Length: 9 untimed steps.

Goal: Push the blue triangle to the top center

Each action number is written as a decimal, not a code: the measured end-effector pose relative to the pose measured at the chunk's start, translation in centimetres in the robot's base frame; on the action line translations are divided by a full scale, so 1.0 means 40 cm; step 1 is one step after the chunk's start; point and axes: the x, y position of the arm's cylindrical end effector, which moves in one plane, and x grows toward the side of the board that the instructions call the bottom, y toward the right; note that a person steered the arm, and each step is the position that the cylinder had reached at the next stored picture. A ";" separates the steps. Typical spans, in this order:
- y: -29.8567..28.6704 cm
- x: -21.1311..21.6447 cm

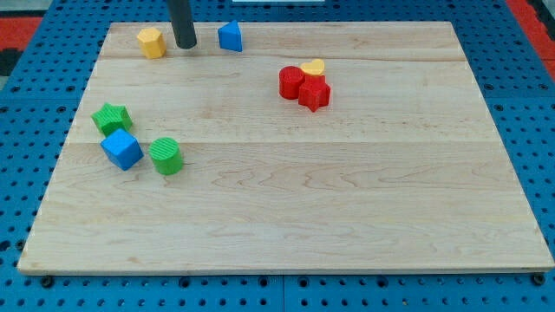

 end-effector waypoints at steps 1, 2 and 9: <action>0.161 -0.011; 0.216 -0.011; 0.255 -0.007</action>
